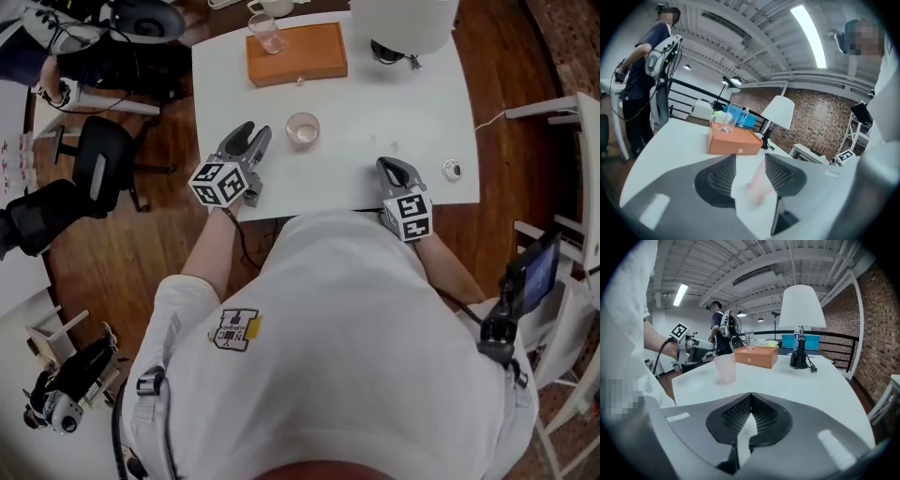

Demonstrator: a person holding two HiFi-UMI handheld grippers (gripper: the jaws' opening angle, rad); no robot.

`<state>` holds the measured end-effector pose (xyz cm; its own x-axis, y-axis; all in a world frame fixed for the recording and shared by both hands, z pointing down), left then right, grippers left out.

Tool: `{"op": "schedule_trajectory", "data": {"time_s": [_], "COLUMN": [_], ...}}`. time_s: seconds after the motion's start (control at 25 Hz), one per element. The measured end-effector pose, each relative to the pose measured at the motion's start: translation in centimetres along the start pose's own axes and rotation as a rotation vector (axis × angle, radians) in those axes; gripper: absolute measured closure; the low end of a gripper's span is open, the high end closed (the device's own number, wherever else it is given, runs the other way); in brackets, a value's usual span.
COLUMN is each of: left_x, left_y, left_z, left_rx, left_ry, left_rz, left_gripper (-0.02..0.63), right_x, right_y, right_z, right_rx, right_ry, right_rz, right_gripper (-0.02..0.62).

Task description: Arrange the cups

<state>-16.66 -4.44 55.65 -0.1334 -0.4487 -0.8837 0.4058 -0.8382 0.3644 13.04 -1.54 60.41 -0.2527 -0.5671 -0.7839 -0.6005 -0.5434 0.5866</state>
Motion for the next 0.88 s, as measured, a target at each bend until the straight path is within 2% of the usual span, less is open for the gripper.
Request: {"op": "schedule_trajectory", "data": {"time_s": [0.12,0.24,0.28,0.48,0.68,0.88], "left_x": [-4.1,-7.5,-8.5,-11.9,-13.0,-12.5], "left_y": [-0.8,-1.2,-1.3,-1.2,-1.4,-1.9], "left_z": [-0.8,-1.9,-2.3,-5.2,-6.0,-6.6], "left_rx": [0.03,0.047,0.044,0.0,-0.029,-0.044], "left_ry": [-0.057,-0.074,-0.078,-0.12,-0.118,-0.139], "left_rz": [0.061,0.132,0.153,0.215,0.265,0.26], "left_gripper": [0.466,0.592,0.604,0.605,0.605,0.605], "right_x": [-0.3,-1.0,-1.2,-1.9,-1.7,-1.6], "right_y": [0.6,1.3,1.6,1.3,1.6,1.4], "right_z": [0.2,0.3,0.3,-0.4,-0.2,0.3], "right_rx": [0.021,0.038,0.043,0.027,0.029,0.03], "right_ry": [-0.011,-0.017,-0.017,-0.009,-0.009,-0.01], "right_rz": [0.017,0.038,0.043,0.057,0.068,0.075], "right_gripper": [0.595,0.595,0.595,0.595,0.595,0.595]}}
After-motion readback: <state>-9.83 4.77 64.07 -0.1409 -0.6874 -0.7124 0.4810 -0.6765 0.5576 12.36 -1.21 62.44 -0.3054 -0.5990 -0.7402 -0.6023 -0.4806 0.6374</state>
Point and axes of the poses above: the fingertips, and each gripper's own axes: y forward along the fingers, z to its left, x out of its top, the point moved 2 cm from there along -y, backward along the fingers, and after that the axes turned 9 degrees about y, right-handed, at the moved point
